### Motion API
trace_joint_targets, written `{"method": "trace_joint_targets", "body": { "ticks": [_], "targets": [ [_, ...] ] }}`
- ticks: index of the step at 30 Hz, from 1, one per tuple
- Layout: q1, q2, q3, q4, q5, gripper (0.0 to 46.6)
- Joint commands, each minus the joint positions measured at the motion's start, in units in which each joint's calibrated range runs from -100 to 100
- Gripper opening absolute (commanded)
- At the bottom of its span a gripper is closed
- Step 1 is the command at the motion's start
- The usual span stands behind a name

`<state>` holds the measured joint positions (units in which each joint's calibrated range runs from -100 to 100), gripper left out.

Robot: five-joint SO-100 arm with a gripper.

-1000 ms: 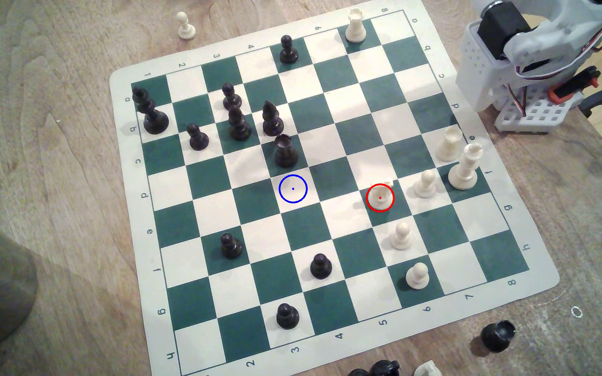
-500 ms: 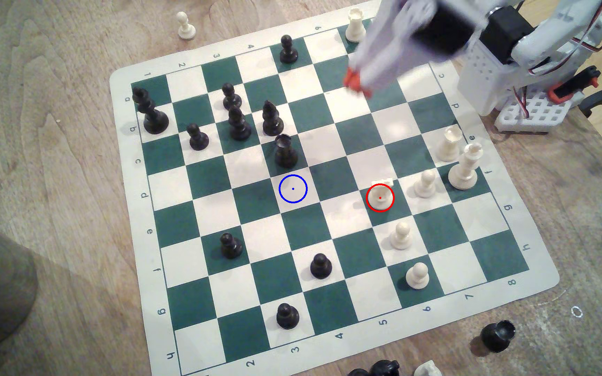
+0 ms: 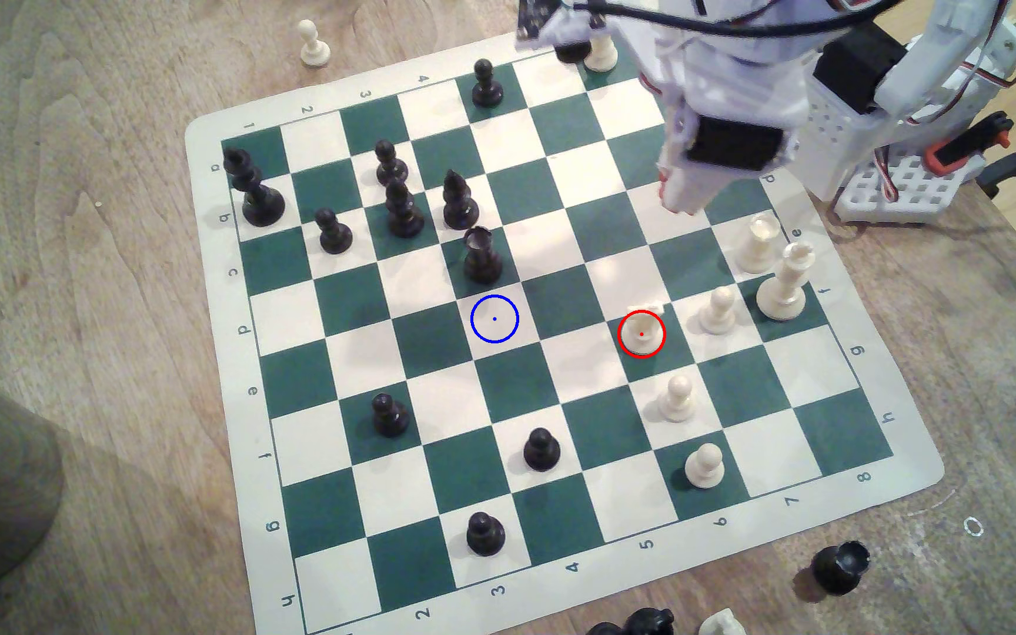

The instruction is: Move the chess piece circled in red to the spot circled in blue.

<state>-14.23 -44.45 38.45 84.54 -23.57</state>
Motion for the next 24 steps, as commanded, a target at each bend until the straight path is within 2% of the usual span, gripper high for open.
{"method": "trace_joint_targets", "body": {
  "ticks": [1, 6, 8, 16, 24],
  "targets": [
    [-4.0, 4.3, -7.1, 2.8, -0.9, 0.3],
    [-6.1, 7.2, -7.8, 2.0, -1.1, 4.0],
    [-6.0, 8.5, -7.3, 0.1, -1.2, 8.7],
    [-5.4, 10.3, -5.6, -2.7, -0.3, 12.8],
    [-4.9, 11.3, 0.7, -6.1, 0.0, 14.0]
  ]
}}
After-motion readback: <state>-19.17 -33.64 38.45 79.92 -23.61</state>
